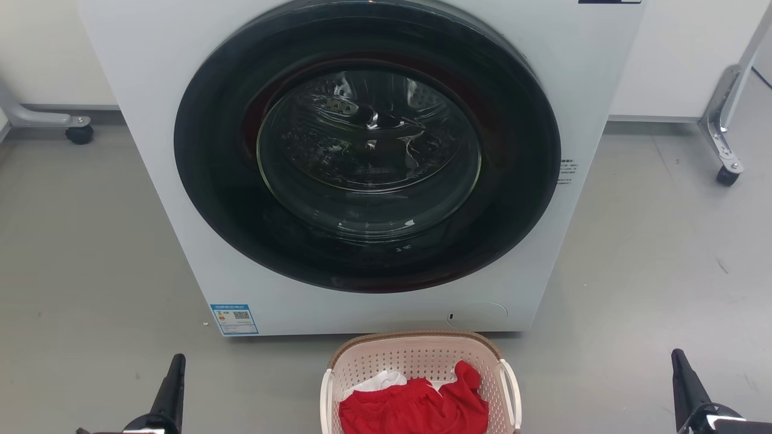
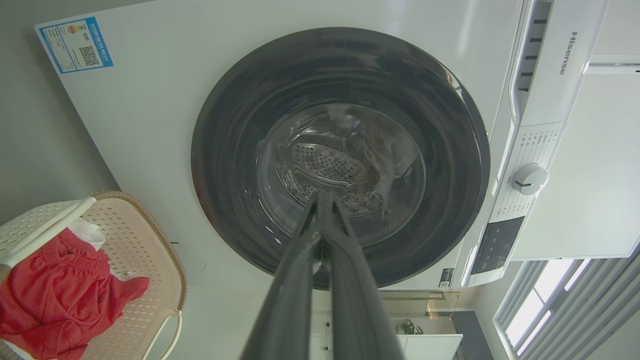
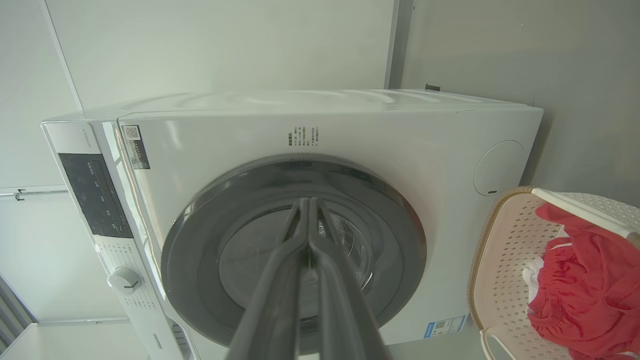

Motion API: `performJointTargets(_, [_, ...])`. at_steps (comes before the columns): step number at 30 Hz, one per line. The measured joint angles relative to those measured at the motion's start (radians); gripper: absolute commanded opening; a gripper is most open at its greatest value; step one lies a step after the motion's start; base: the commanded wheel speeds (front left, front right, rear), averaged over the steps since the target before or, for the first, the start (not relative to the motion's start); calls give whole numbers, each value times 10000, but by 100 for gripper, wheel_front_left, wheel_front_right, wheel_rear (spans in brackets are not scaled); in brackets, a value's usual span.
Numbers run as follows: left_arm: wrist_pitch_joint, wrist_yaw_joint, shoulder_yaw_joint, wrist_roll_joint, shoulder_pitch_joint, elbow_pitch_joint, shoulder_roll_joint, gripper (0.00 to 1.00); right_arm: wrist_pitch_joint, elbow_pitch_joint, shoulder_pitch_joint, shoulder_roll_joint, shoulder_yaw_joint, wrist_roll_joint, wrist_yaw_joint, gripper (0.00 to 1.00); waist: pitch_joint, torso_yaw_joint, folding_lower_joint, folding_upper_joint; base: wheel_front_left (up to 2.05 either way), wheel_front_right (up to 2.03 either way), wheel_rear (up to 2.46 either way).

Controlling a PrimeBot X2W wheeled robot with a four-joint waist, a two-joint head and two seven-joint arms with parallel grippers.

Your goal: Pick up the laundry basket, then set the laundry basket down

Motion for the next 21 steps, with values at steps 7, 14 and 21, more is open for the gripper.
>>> performJointTargets(7, [0, 0, 0, -2, 0, 0, 0, 0, 0, 0, 0, 0, 0, 2, 0, 0, 0, 0, -1, 0, 0, 0, 0])
performJointTargets(14, [0, 0, 0, -2, 0, 2, 0, 0, 0, 2, 0, 0, 0, 2, 2, 0, 0, 0, 0, 0, 0, 0, 0])
performJointTargets(21, [0, 0, 0, -2, 0, 2, 0, 0, 0, 2, 0, 0, 0, 12, 2, 0, 0, 0, -1, 0, 0, 0, 0])
